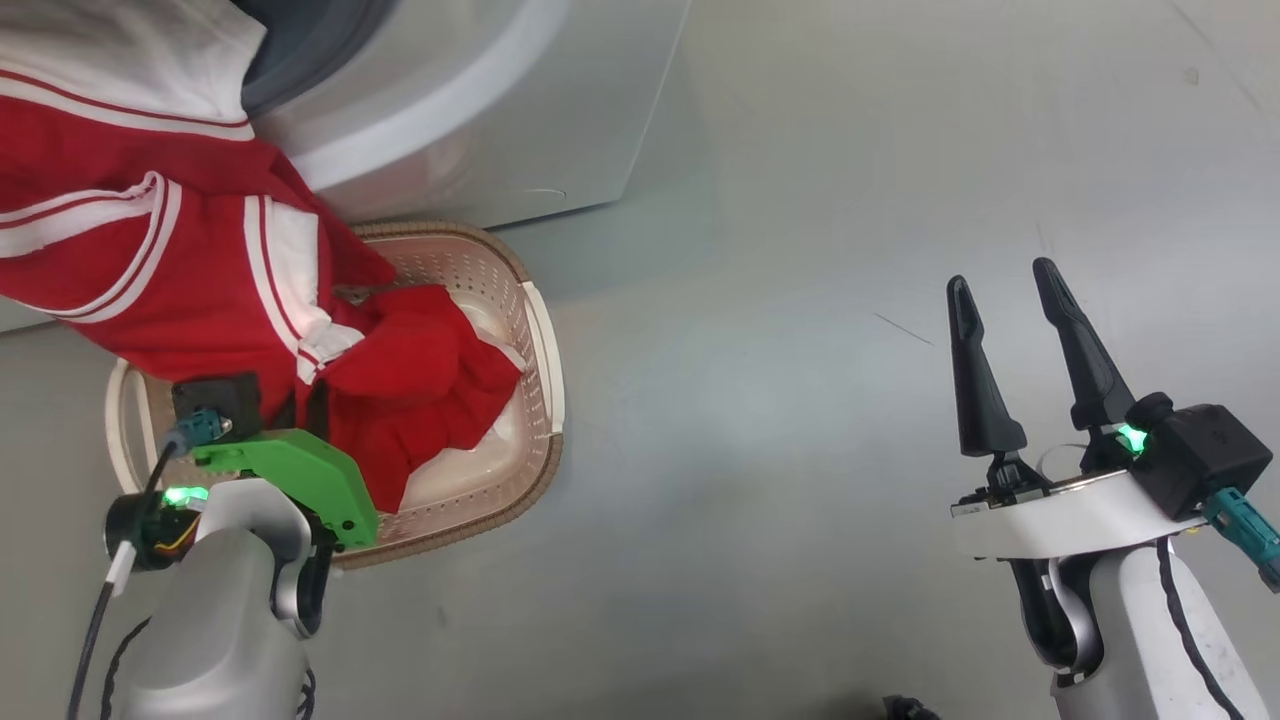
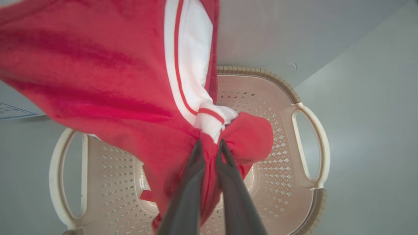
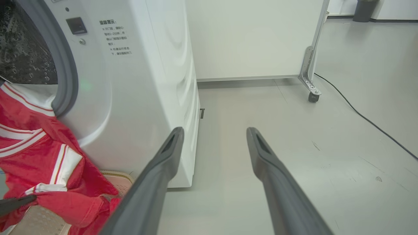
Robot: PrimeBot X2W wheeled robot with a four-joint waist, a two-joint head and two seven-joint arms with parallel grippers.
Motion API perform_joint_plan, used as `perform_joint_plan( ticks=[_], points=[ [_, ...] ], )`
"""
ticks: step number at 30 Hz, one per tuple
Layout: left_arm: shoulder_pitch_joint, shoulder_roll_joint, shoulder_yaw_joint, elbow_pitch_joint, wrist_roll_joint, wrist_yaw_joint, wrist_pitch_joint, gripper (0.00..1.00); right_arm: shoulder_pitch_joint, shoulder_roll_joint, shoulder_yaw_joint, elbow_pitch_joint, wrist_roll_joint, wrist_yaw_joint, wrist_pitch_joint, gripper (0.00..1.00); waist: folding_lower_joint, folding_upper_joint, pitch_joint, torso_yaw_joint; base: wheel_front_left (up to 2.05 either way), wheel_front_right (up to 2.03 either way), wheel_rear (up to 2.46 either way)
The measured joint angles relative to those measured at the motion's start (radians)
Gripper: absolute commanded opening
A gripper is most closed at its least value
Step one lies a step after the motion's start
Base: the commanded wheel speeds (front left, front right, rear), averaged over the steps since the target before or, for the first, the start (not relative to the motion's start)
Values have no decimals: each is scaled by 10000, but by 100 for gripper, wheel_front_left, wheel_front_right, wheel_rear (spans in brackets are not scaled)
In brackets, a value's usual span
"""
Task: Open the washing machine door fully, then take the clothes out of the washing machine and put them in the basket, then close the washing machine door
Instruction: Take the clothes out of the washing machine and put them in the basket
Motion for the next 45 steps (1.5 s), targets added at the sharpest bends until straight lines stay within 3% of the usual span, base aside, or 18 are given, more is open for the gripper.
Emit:
perform_joint_plan(
  ticks=[3,4,6,7,9,21,30,35,45],
  points=[
    [-347,38,29,445,-19,-12,104,0,-150,4,-54,-67,0,0,0,100,0,0,344,-102,0,0,0],
    [-454,35,50,552,-35,-19,119,6,-193,4,-65,-77,0,0,0,100,0,0,448,-128,0,0,0],
    [-699,33,82,744,-105,-40,144,60,-300,4,-77,-79,0,2,0,100,0,0,645,-169,0,0,0],
    [-820,27,119,851,-123,-40,144,60,-338,10,-77,-79,0,2,0,100,1,0,732,-184,0,0,0],
    [-1015,29,171,1020,-194,-40,140,100,-416,19,-77,-69,0,4,0,100,1,0,882,-204,0,0,0],
    [-1435,104,351,1964,-280,-90,-314,100,-704,65,-35,153,17,42,-6,100,0,0,1023,-225,0,0,0],
    [-1462,100,205,2309,-157,-286,-1317,100,-709,71,-136,351,174,42,-6,100,0,0,732,-154,0,0,0],
    [-1453,100,171,2320,-29,-341,-2077,100,-708,71,-255,493,174,42,-6,100,1,0,443,-37,0,0,0],
    [-1050,84,113,1488,284,-336,-2391,100,-593,71,-518,688,125,44,-6,100,0,0,-339,368,0,0,0]
  ],
)
